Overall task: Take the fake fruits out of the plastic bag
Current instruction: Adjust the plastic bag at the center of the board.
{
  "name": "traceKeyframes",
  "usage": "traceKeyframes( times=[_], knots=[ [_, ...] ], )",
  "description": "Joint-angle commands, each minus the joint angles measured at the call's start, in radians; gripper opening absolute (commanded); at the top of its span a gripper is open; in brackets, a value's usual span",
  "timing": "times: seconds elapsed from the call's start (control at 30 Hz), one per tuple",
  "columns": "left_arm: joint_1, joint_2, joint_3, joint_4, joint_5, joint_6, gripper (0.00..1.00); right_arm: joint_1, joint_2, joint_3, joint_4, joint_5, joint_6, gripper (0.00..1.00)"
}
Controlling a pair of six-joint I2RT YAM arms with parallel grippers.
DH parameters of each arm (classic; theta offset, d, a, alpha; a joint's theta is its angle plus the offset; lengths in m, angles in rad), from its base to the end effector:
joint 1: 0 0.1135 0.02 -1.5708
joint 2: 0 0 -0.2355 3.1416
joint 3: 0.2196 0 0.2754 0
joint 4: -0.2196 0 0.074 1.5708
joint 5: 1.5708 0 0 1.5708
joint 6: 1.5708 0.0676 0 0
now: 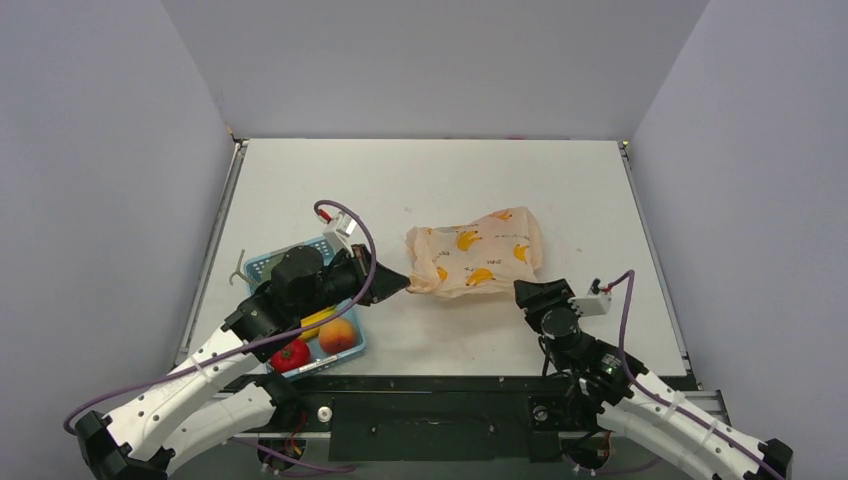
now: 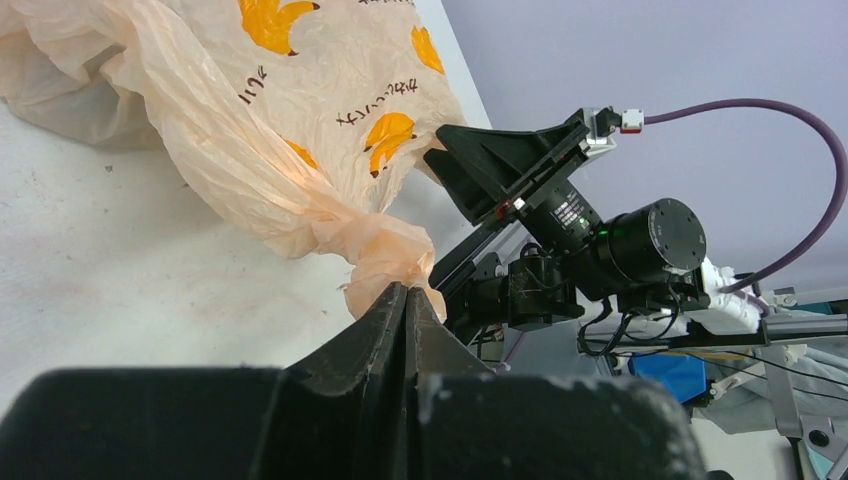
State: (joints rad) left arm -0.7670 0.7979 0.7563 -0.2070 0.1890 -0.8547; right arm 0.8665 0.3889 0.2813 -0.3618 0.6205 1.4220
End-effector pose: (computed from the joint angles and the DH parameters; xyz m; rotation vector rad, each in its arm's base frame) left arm 0.1803 -0.1915 0.2963 0.0602 2.0235 -1.2702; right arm 0.1535 0.1200 0.1752 0.9330 1.8270 0.8582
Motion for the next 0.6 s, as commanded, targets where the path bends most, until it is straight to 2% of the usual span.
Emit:
traceKeyframes(
  times=[0.0, 0.1, 0.13, 0.17, 0.2, 0.23, 0.27, 0.43, 0.57],
  knots=[
    [-0.004, -0.005, 0.02, -0.02, 0.014, 0.041, 0.0, -0.079, 0.105, 0.069, 0.074, -0.011, -0.108, 0.49],
    [-0.003, 0.027, 0.069, -0.074, 0.031, 0.084, 0.0, -0.151, 0.201, 0.061, 0.192, -0.109, -0.141, 0.48],
    [-0.003, 0.042, 0.119, -0.128, 0.035, 0.128, 0.04, -0.178, 0.212, 0.063, 0.213, -0.136, -0.152, 0.47],
    [-0.003, 0.073, 0.153, -0.162, 0.029, 0.152, 0.17, -0.19, 0.245, 0.07, 0.238, -0.145, -0.178, 0.47],
    [-0.002, 0.088, 0.227, -0.245, 0.016, 0.205, 0.25, -0.212, 0.26, 0.088, 0.246, -0.161, -0.213, 0.47],
    [-0.001, 0.12, 0.266, -0.288, -0.025, 0.236, 0.4, -0.222, 0.295, 0.1, 0.258, -0.172, -0.238, 0.47],
    [-0.001, 0.136, 0.351, -0.362, -0.049, 0.298, 0.48, -0.236, 0.311, 0.125, 0.262, -0.19, -0.287, 0.47],
    [0.003, 0.374, 0.758, -0.577, -0.14, 0.5, 0.56, -0.303, 0.407, 0.198, 0.264, -0.292, -0.428, 0.47],
    [-0.01, 0.581, 0.949, -0.575, -0.102, 0.556, 0.57, -0.379, 0.407, 0.203, 0.302, -0.377, -0.463, 0.47]
  ],
)
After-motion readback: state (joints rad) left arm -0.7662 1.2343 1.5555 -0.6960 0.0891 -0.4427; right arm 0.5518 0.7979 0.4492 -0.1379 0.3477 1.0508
